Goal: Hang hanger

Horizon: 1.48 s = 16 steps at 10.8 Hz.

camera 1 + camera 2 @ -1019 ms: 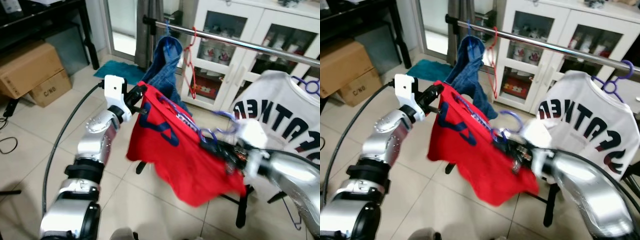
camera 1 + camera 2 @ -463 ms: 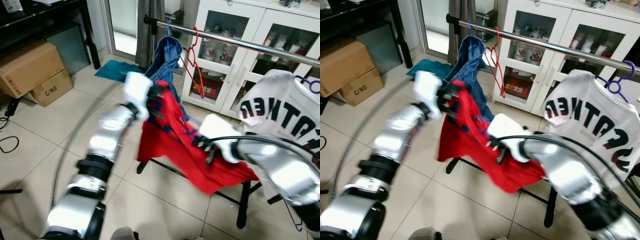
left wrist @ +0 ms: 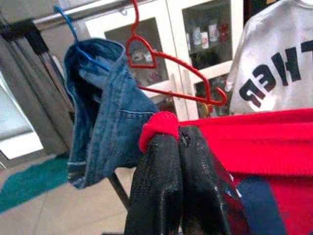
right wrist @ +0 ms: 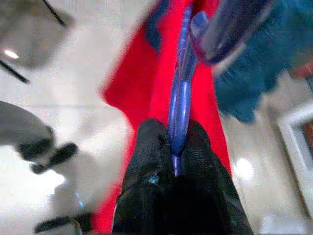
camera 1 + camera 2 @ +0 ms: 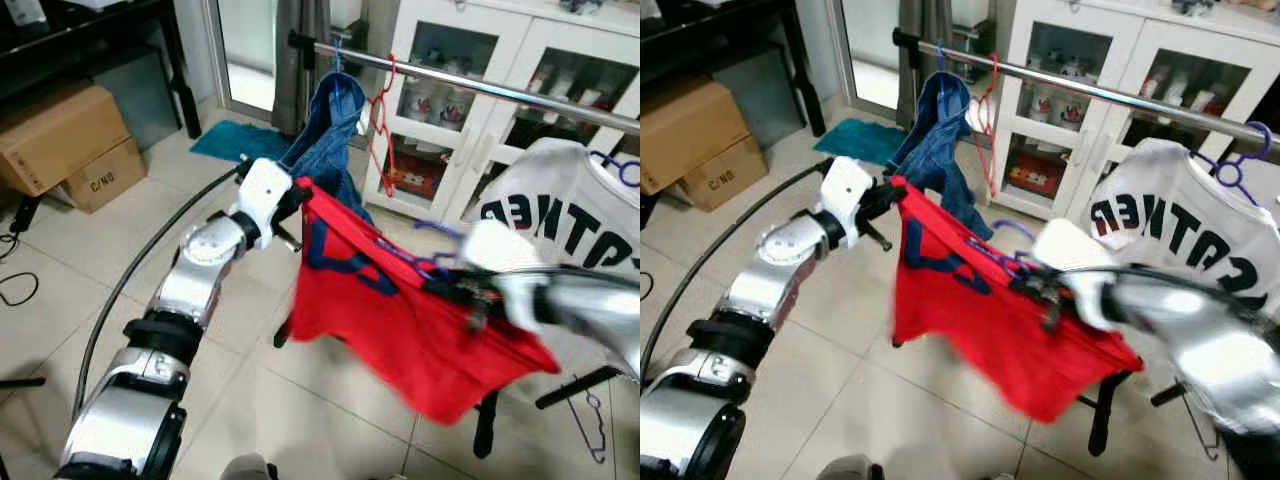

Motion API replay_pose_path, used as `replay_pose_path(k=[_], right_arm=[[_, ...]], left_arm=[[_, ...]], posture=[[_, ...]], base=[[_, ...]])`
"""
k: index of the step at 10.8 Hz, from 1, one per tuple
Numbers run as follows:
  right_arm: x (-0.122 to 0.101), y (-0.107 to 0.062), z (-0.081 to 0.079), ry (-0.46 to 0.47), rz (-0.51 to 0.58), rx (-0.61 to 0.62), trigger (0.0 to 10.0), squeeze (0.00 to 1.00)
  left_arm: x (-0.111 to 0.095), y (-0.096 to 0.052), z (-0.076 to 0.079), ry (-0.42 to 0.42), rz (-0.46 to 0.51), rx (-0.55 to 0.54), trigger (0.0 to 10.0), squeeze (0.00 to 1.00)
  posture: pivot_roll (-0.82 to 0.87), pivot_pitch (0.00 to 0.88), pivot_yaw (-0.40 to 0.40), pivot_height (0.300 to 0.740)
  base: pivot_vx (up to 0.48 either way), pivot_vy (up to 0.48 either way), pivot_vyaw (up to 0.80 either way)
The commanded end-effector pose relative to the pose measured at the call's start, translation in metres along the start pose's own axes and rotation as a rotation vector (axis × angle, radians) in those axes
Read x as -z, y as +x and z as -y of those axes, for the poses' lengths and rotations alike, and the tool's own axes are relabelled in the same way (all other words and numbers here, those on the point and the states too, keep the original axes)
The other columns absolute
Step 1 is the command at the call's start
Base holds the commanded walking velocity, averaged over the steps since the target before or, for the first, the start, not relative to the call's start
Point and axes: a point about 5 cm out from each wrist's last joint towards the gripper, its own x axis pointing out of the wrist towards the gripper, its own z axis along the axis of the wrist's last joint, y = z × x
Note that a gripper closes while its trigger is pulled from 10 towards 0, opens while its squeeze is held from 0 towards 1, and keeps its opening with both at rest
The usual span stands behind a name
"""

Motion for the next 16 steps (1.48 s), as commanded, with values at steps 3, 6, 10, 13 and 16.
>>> replay_pose_path(k=[3, 6, 10, 13, 16], right_arm=[[0.002, -0.027, -0.015, 0.095, 0.122, -0.114, 0.0, 0.00], [-0.001, -0.030, -0.022, 0.162, 0.258, -0.121, 0.0, 0.00], [-0.001, -0.003, -0.010, 0.240, 0.333, 0.093, 0.0, 0.00], [-0.010, 0.027, 0.015, 0.473, 0.486, 0.452, 0.0, 0.00], [0.003, 0.028, 0.045, 0.733, 0.625, 0.836, 0.0, 0.00]], left_arm=[[-0.005, -0.028, -0.070, -0.025, -0.010, -0.318, 0.0, 0.00], [-0.008, -0.024, -0.071, -0.119, 0.047, -0.311, 0.0, 0.00], [-0.009, 0.001, -0.011, -0.285, 0.127, -0.041, 0.0, 0.00], [-0.015, 0.006, 0.049, -0.336, 0.167, 0.201, 0.0, 0.00], [-0.006, -0.004, 0.090, -0.279, 0.082, 0.390, 0.0, 0.00]], posture=[[0.00, 0.000, 0.017, 0.740], [0.00, 0.000, 0.028, 0.740], [0.00, 0.000, 0.022, 0.740], [0.00, 0.000, 0.014, 0.740], [0.01, 0.000, 0.018, 0.740]], base=[[0.000, 0.000, 0.00], [0.000, 0.000, 0.00], [0.000, 0.000, 0.00], [0.000, 0.000, 0.00], [0.000, 0.000, 0.00]])
